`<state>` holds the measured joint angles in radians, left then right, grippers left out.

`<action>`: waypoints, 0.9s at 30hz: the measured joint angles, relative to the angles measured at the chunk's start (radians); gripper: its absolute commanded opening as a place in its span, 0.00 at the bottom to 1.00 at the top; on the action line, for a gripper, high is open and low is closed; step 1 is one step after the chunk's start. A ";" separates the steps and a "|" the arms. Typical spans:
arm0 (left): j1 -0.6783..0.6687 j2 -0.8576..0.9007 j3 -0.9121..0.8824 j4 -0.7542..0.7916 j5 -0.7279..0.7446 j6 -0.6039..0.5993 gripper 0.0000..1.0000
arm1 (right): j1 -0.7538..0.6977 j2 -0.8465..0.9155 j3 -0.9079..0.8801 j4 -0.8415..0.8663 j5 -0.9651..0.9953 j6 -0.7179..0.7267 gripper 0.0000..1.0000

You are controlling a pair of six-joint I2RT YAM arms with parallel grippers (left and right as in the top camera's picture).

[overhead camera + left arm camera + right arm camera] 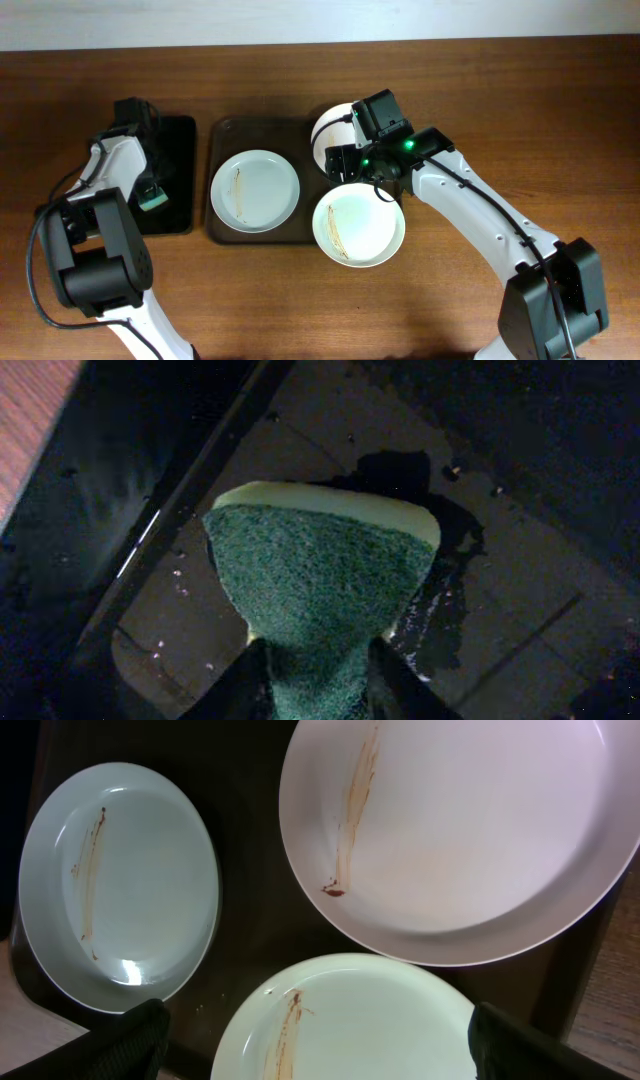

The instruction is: Clean dirty plates on tray and stack at the side

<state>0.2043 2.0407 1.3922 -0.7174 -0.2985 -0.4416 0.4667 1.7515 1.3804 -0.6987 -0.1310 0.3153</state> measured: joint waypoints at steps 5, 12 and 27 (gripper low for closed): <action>0.001 0.000 -0.021 0.010 -0.001 0.003 0.01 | 0.000 0.000 0.000 0.000 0.000 0.000 0.95; 0.005 -0.141 0.093 -0.187 0.306 0.187 0.01 | 0.000 0.000 0.000 0.043 0.000 0.138 0.53; -0.077 -0.305 0.126 -0.207 0.571 0.529 0.01 | 0.102 0.283 0.006 0.302 -0.188 0.346 0.25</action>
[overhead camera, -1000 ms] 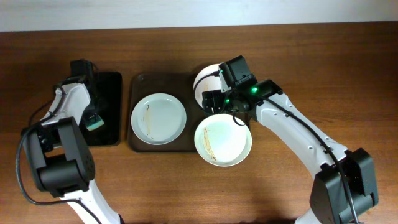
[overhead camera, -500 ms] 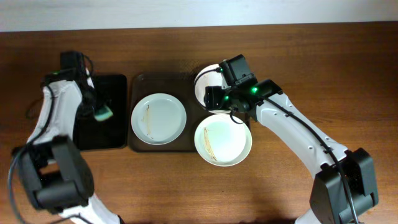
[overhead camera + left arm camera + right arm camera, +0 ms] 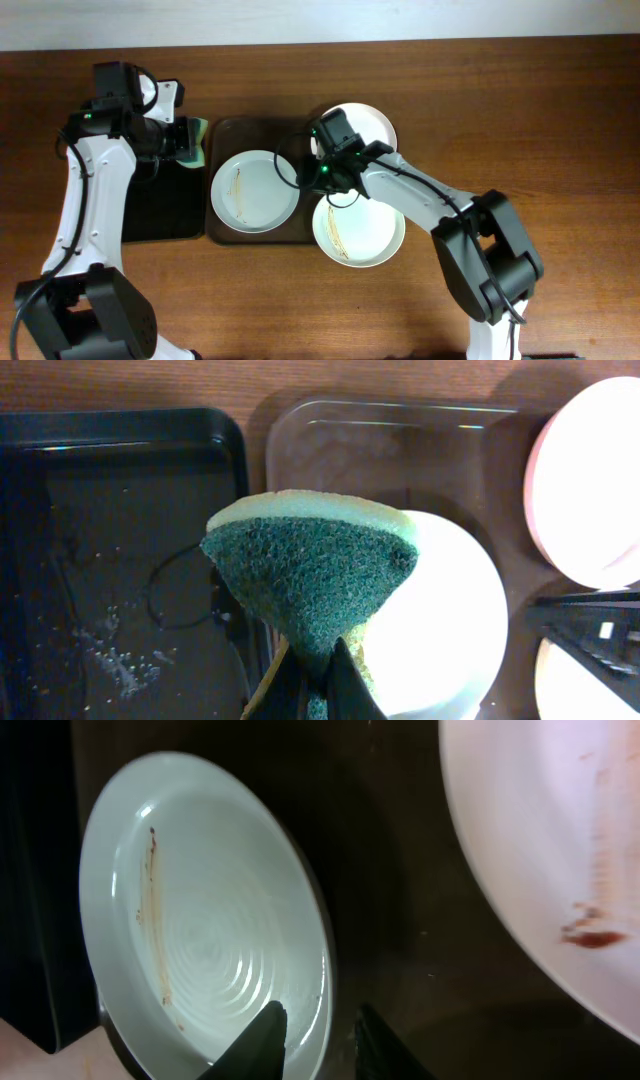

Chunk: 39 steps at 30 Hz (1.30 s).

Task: Clean dirty plates on tray and stack at the side
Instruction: 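Hold the left white plate with the right gripper and scrub it with the sponge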

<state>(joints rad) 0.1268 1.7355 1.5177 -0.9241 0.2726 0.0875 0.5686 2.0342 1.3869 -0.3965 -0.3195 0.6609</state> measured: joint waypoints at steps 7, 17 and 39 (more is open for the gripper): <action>-0.065 0.001 0.000 0.001 0.002 0.023 0.01 | 0.035 0.069 0.000 0.021 0.024 0.042 0.19; -0.145 0.130 -0.007 -0.067 -0.006 0.047 0.01 | 0.036 0.080 0.000 0.059 0.049 0.050 0.04; -0.224 0.288 -0.132 -0.049 -0.172 -0.095 0.00 | 0.044 0.080 0.000 0.061 0.052 0.050 0.04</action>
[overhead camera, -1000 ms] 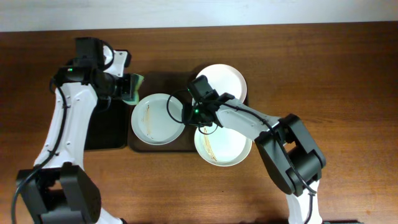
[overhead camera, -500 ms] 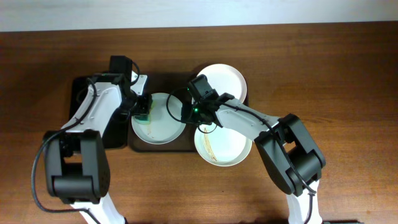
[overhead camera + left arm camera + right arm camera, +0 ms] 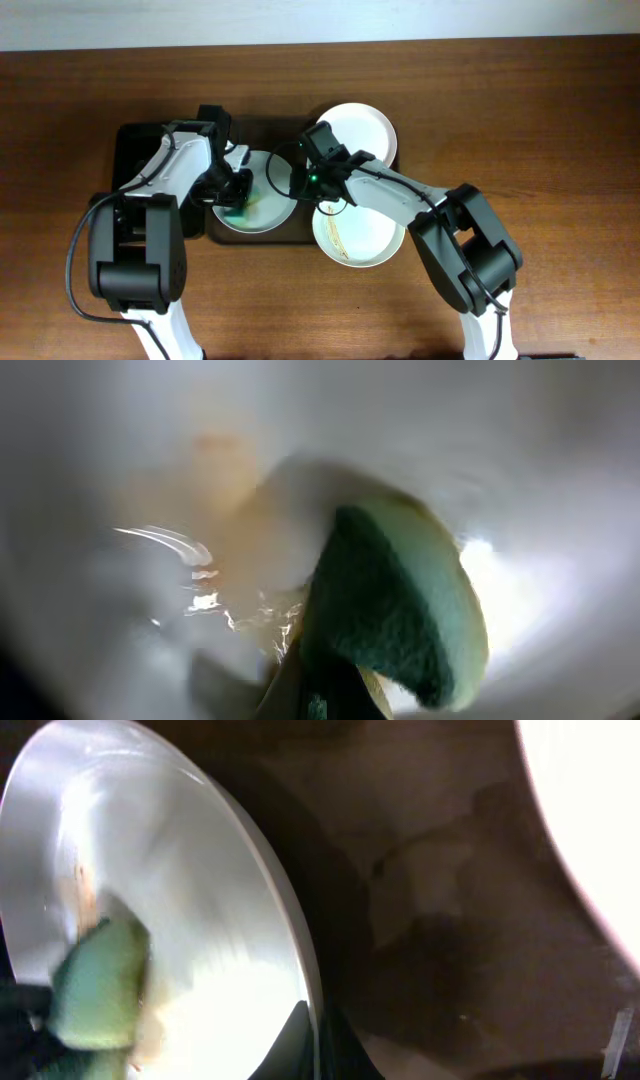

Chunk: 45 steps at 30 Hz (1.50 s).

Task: Clean dirty plates on tray and stack at the side
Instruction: 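Hold the left white plate with the right gripper and scrub it with the sponge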

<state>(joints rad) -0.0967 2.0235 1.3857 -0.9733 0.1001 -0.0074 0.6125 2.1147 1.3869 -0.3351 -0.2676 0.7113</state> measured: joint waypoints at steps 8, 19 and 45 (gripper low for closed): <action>0.000 0.000 -0.010 0.354 -0.105 -0.096 0.00 | 0.000 0.000 0.003 0.006 0.015 0.023 0.04; -0.007 0.000 -0.004 0.151 0.004 -0.029 0.00 | 0.002 0.000 0.003 0.006 0.005 0.014 0.04; -0.026 0.006 0.050 0.141 -0.232 -0.245 0.00 | 0.003 -0.002 0.005 -0.007 0.005 0.013 0.04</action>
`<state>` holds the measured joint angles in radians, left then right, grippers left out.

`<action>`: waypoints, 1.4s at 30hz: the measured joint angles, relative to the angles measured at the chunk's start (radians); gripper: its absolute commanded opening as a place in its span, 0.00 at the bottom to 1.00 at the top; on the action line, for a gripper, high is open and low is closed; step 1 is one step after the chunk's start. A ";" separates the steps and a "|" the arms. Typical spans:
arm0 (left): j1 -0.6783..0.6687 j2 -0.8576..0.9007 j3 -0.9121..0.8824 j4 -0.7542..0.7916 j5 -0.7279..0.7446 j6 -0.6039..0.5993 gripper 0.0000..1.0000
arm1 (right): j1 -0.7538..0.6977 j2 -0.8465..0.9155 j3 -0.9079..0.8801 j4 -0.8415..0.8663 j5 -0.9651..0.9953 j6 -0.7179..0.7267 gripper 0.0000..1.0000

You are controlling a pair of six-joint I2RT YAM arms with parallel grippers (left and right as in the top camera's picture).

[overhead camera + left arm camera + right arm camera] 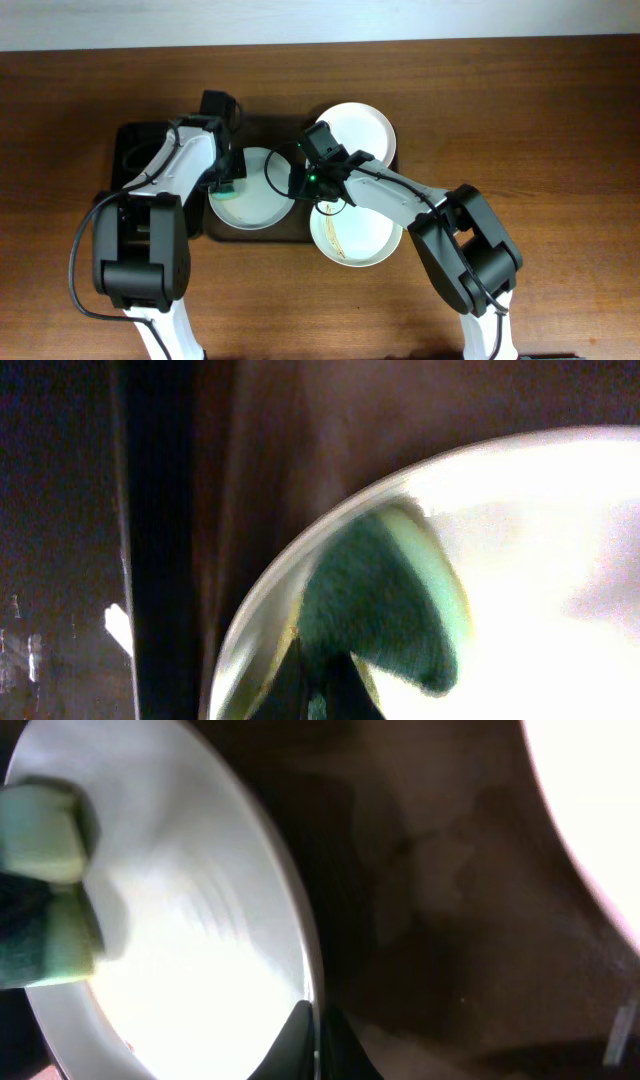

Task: Clean dirty plates on tray and stack at the side
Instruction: 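Hold the left white plate with the right gripper and scrub it with the sponge, then lift the scrubbed plate with the right gripper and place it right of the tray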

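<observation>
A pale blue plate (pixel 255 190) lies on the left of the dark tray (pixel 222 232). My left gripper (pixel 318 695) is shut on a green and yellow sponge (pixel 385 600), which presses on the plate's left rim (pixel 226 188). My right gripper (pixel 315 1040) is shut on that plate's right rim (pixel 300 935), the sponge (pixel 40 830) showing at the far side. A pink plate (pixel 358 128) sits at the tray's back right, and a cream plate (pixel 355 235) with a brown streak rests at its front right corner.
A black tray (pixel 135 180) lies left of the dark tray, under my left arm. Bare wooden table (pixel 530 130) spreads to the right and in front.
The sponge in my left gripper has moved from the plate's middle front to its left rim. The right gripper still pinches the plate's right rim. The brown streak no longer shows.
My left gripper held the sponge in the black tray while the right hovered open above the plates. Then the sponge was above the trays and the right gripper near the blue plate's rim. Later the right gripper held that rim with the sponge on the plate, now at its left edge.
</observation>
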<state>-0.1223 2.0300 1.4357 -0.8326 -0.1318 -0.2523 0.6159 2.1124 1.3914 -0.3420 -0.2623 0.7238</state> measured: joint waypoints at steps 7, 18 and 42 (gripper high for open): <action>0.000 -0.080 0.467 -0.310 0.054 -0.003 0.00 | 0.000 -0.015 0.032 -0.134 0.032 -0.042 0.04; 0.081 -0.069 0.468 -0.374 0.054 -0.003 0.00 | 0.034 -0.204 0.370 -0.602 0.684 -0.310 0.04; 0.081 -0.053 0.468 -0.380 0.055 -0.003 0.00 | 0.283 -0.214 0.370 -0.494 1.490 -0.439 0.04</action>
<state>-0.0414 1.9770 1.9038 -1.2121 -0.0772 -0.2554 0.8989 1.8988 1.7618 -0.8364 1.2274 0.2848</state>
